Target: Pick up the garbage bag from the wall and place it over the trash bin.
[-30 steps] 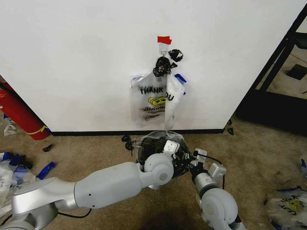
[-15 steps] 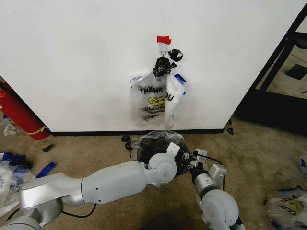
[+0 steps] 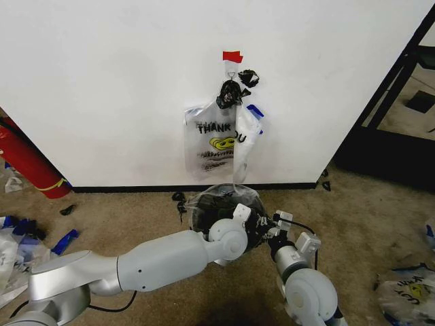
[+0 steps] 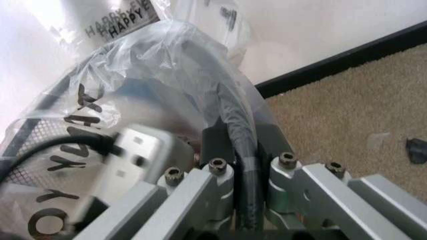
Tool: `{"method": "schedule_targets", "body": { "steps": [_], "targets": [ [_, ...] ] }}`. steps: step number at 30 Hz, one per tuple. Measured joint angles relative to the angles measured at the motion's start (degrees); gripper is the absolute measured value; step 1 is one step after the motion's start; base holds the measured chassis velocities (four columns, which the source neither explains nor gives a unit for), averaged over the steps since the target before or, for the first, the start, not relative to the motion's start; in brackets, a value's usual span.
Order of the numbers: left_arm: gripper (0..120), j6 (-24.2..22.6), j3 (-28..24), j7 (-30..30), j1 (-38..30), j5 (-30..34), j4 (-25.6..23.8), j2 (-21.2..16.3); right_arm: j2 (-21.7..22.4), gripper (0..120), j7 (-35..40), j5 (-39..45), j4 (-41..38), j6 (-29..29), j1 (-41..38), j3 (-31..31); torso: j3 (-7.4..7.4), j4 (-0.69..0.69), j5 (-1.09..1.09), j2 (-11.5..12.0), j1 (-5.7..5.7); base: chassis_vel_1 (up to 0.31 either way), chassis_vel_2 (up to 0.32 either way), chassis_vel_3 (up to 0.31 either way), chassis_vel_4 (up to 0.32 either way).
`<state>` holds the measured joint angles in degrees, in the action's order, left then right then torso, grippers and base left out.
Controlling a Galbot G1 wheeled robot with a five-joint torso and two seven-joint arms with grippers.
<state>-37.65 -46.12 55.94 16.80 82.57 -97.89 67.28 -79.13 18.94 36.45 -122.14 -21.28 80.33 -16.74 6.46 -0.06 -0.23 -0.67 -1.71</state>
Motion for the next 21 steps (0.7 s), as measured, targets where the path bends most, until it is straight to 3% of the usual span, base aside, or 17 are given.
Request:
{"method": "schedule_targets", "body": {
  "steps": [4,15,18,21],
  "targets": [
    [0,0.8,0.5,-0.1,-0.5,0.6,-1.4,-0.3,0.0,1,0.0,0.0,0.0,0.0,0.1,-0.2,0.0,0.0,0.0,0.0,0.0,0.0,0.0,0.0,0.0],
    [0,5.0,0.9,-3.4,1.5,-4.6,3.7,1.4,-0.4,1,0.1,0.5,-0.1,0.0,0.1,-0.1,0.0,-0.01,0.0,0.0,0.0,0.0,0.0,0.0,0.0],
    [0,5.2,1.9,-3.6,1.5,-4.6,0.5,0.0,-0.4,1,0.1,1.0,0.7,0.0,-0.1,-0.2,0.0,-0.01,0.0,0.0,0.0,0.0,0.0,0.0,0.0],
    [0,6.6,1.8,-7.3,1.3,-10.0,-5.3,-3.5,-0.9,1,1.1,3.7,1.9,-0.4,-1.1,-0.7,0.0,0.0,0.0,0.0,0.0,0.0,0.0,0.0,0.0]
  ]
}}
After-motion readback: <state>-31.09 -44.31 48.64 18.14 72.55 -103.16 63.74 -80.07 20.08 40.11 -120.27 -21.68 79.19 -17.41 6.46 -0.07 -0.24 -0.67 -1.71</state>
